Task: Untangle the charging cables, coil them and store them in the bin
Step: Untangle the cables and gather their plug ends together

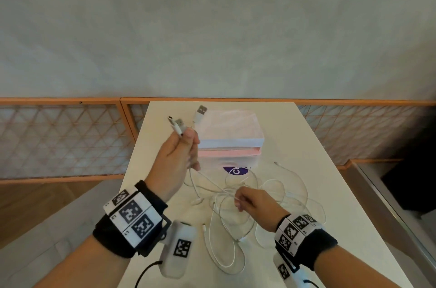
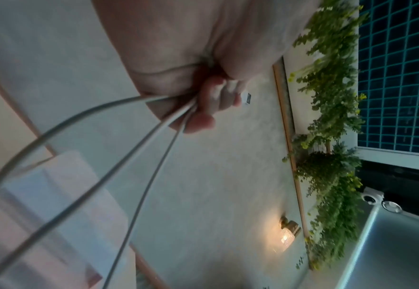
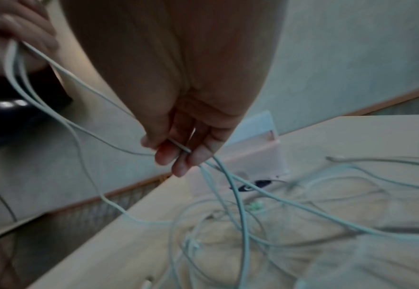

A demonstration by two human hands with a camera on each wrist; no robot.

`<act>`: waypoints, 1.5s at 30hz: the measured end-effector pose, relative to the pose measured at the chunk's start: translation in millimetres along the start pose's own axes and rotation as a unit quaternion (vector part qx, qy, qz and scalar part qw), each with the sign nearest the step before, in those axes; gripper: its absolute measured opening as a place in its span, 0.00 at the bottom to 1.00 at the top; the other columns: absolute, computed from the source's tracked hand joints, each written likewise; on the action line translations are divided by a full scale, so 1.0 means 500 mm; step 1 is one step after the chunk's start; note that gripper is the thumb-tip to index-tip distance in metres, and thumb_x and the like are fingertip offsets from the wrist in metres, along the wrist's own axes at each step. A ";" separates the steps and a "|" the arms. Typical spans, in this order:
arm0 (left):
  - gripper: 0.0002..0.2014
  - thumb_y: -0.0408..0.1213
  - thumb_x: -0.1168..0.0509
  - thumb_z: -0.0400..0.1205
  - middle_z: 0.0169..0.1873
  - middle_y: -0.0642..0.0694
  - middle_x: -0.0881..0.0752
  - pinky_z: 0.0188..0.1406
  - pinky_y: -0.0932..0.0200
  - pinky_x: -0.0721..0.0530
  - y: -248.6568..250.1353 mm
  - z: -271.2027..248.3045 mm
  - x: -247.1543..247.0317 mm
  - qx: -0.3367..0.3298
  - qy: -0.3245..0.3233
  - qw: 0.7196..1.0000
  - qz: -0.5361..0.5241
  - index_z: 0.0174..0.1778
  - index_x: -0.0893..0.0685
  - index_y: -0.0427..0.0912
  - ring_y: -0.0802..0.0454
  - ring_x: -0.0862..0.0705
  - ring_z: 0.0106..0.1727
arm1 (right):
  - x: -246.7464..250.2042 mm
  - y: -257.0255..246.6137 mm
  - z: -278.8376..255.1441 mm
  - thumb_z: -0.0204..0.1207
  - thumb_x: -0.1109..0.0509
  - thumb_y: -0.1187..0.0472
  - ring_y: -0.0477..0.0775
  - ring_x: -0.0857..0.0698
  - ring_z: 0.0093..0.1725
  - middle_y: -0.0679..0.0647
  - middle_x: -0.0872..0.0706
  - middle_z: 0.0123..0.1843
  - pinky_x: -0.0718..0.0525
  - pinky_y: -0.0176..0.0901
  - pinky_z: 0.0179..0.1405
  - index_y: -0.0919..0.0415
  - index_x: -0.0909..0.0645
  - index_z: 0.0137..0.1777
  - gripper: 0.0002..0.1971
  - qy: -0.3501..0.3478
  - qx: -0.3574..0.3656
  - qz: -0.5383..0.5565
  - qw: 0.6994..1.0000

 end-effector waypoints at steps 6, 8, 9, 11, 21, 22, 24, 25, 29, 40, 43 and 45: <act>0.16 0.45 0.50 0.86 0.20 0.58 0.35 0.21 0.64 0.42 0.012 0.013 0.061 -0.023 0.074 0.997 -0.007 0.35 0.27 0.46 0.59 0.40 0.22 | -0.002 0.126 0.000 0.81 0.37 0.58 0.51 0.18 0.56 0.51 0.13 0.54 0.28 0.35 0.55 0.60 0.14 0.55 0.12 -0.048 -0.092 -0.115 0.988; 0.16 0.45 0.50 0.86 0.19 0.58 0.36 0.19 0.65 0.44 0.012 0.011 0.064 -0.029 0.082 0.996 -0.018 0.35 0.27 0.46 0.60 0.42 0.21 | -0.001 0.142 0.001 0.80 0.37 0.60 0.51 0.17 0.54 0.52 0.12 0.51 0.27 0.34 0.53 0.58 0.13 0.52 0.10 -0.062 -0.109 -0.121 0.985; 0.16 0.45 0.50 0.86 0.19 0.58 0.36 0.18 0.67 0.44 0.012 0.009 0.062 -0.032 0.082 0.996 -0.016 0.35 0.26 0.46 0.60 0.42 0.20 | 0.005 0.145 0.004 0.80 0.37 0.62 0.49 0.17 0.50 0.50 0.12 0.45 0.27 0.32 0.49 0.55 0.13 0.48 0.10 -0.052 -0.115 -0.102 0.987; 0.16 0.45 0.49 0.86 0.19 0.58 0.36 0.17 0.67 0.42 0.010 0.006 0.059 -0.036 0.078 0.996 0.011 0.35 0.25 0.46 0.61 0.41 0.20 | 0.029 0.141 0.014 0.79 0.38 0.64 0.39 0.17 0.38 0.45 0.15 0.33 0.26 0.30 0.43 0.51 0.16 0.42 0.11 -0.011 -0.119 -0.052 0.991; 0.07 0.42 0.38 0.83 0.16 0.63 0.25 0.25 0.70 0.32 -0.020 -0.018 -0.003 -0.024 0.015 0.981 0.191 0.42 0.18 0.46 0.66 0.29 0.21 | 0.137 -0.058 0.029 0.80 0.37 0.64 0.41 0.21 0.29 0.48 0.21 0.29 0.21 0.28 0.39 0.58 0.21 0.40 0.08 0.059 -0.012 0.163 0.985; 0.07 0.42 0.37 0.82 0.18 0.59 0.28 0.25 0.69 0.34 -0.027 -0.018 -0.007 -0.018 0.014 0.981 0.193 0.44 0.16 0.45 0.64 0.31 0.20 | 0.141 -0.074 0.028 0.80 0.36 0.64 0.37 0.21 0.30 0.47 0.20 0.30 0.23 0.25 0.38 0.57 0.20 0.39 0.08 0.056 -0.003 0.147 0.987; 0.06 0.44 0.34 0.80 0.24 0.50 0.32 0.28 0.65 0.33 -0.043 -0.016 -0.013 -0.002 0.006 0.981 0.194 0.47 0.14 0.49 0.61 0.33 0.23 | 0.145 -0.110 0.026 0.78 0.33 0.62 0.35 0.22 0.33 0.49 0.18 0.33 0.25 0.23 0.39 0.58 0.18 0.39 0.07 0.045 0.016 0.136 0.990; 0.06 0.46 0.32 0.79 0.27 0.48 0.31 0.31 0.65 0.30 -0.050 -0.014 -0.018 0.007 -0.009 0.980 0.200 0.49 0.13 0.54 0.60 0.29 0.27 | 0.146 -0.124 0.024 0.77 0.32 0.60 0.39 0.21 0.36 0.56 0.17 0.35 0.25 0.27 0.41 0.59 0.17 0.40 0.06 0.041 0.026 0.135 0.990; 0.15 0.62 0.33 0.71 0.40 0.52 0.12 0.48 0.60 0.23 -0.085 -0.005 -0.036 0.041 -0.081 0.961 0.260 0.43 0.12 0.56 0.59 0.16 0.42 | 0.158 -0.161 0.025 0.77 0.32 0.60 0.54 0.24 0.39 0.71 0.18 0.39 0.25 0.45 0.43 0.51 0.15 0.39 0.08 0.040 0.064 0.158 0.985; 0.13 0.54 0.42 0.80 0.15 0.58 0.32 0.25 0.57 0.40 -0.006 0.010 0.019 -0.011 0.050 0.994 0.101 0.36 0.22 0.50 0.60 0.38 0.21 | 0.103 0.010 0.044 0.81 0.39 0.61 0.52 0.16 0.41 0.44 0.16 0.34 0.19 0.44 0.51 0.47 0.21 0.36 0.13 0.019 -0.017 0.052 0.998; 0.12 0.47 0.44 0.81 0.16 0.57 0.36 0.22 0.60 0.44 0.036 0.018 0.041 -0.038 0.077 0.996 0.012 0.35 0.24 0.47 0.60 0.42 0.20 | 0.076 0.097 0.032 0.76 0.42 0.70 0.51 0.19 0.37 0.49 0.16 0.35 0.25 0.29 0.40 0.51 0.24 0.30 0.17 0.009 -0.096 0.041 0.994; 0.13 0.46 0.44 0.82 0.16 0.58 0.36 0.20 0.62 0.44 0.054 0.022 0.053 -0.054 0.081 0.995 -0.009 0.35 0.25 0.45 0.61 0.42 0.19 | 0.074 0.142 0.027 0.74 0.43 0.71 0.51 0.23 0.34 0.51 0.16 0.33 0.26 0.35 0.34 0.52 0.23 0.27 0.18 0.029 -0.163 0.092 0.982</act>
Point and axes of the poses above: each hand's wrist, its own z-axis towards the middle knuckle, its own x-axis out of the back of the hand, y = z × x, the point moved 7 cm from there along z, towards the middle knuckle
